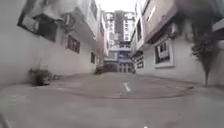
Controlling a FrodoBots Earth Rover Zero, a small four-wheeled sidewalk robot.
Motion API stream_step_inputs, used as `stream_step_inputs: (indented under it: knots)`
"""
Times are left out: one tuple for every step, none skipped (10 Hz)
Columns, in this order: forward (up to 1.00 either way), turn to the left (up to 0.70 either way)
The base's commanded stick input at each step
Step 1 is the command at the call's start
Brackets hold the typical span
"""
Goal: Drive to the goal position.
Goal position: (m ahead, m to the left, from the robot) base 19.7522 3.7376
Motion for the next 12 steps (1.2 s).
stream_step_inputs:
  knots:
    - [1.0,0.05]
    - [1.0,0.05]
    - [1.0,0.05]
    - [1.0,-0.19]
    - [1.0,-0.35]
    - [1.0,-0.33]
    - [1.0,-0.23]
    - [1.0,-0.12]
    - [1.0,-0.03]
    - [1.0,0.02]
    - [1.0,0.05]
    - [1.0,0.05]
